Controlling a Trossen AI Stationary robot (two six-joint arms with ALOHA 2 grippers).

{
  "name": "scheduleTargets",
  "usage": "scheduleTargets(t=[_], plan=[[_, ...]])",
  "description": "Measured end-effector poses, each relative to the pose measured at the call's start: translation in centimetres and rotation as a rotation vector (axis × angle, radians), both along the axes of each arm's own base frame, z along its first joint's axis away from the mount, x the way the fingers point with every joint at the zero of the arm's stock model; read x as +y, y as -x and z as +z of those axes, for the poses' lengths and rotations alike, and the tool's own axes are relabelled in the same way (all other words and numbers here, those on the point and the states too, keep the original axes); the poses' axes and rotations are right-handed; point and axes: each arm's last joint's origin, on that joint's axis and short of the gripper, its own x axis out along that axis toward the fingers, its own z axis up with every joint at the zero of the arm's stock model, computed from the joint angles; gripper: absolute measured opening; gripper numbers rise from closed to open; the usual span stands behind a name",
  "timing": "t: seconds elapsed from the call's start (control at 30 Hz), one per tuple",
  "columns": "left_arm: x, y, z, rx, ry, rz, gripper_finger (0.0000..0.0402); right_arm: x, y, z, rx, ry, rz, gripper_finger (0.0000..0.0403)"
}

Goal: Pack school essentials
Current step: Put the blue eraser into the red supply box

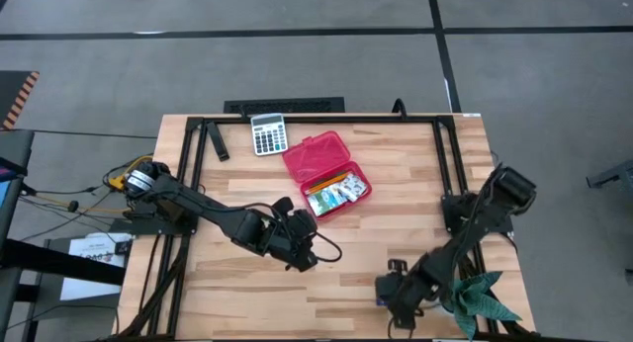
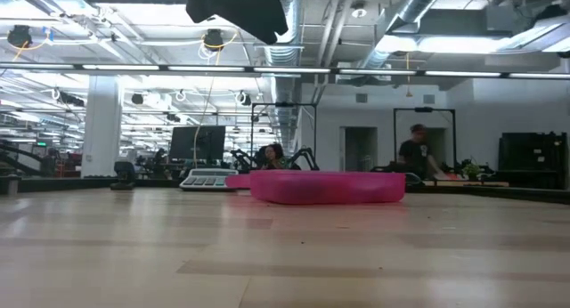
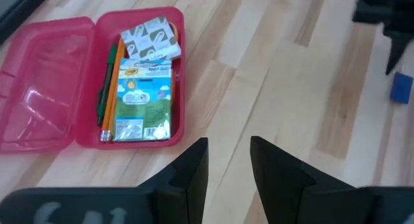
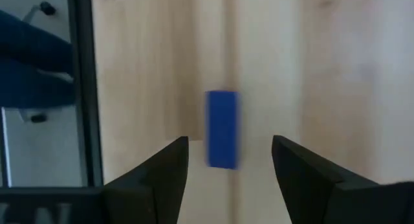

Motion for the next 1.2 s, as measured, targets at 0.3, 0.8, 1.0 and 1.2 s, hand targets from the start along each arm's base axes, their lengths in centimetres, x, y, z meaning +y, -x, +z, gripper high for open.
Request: scheduleTargets(t=[0.3, 0.8, 1.0, 1.2], plan=[[-0.2, 0.0, 0.0, -0.013, 0.057, 0.03, 0.011, 2.4, -0.2, -1.4, -0.046, 0.118, -0.019, 0.0226], [-0.4, 0.1, 0.0, -0.012, 0.098, 0.033, 0.011, 2.8, 0.8, -4.1, 0.023, 0.275, -0.047, 0.0178], [-0.4, 0.1, -0.1, -0.01, 0.097, 0.031, 0.011, 2.4, 0.3, -3.8, 0.038, 0.297, 0.016, 0.0085], [-0.4, 0.1, -0.1, -0.01, 0.096, 0.032, 0.011, 1.5, -1.2, -3.1, 0.057, 0.306, 0.062, 0.0015]])
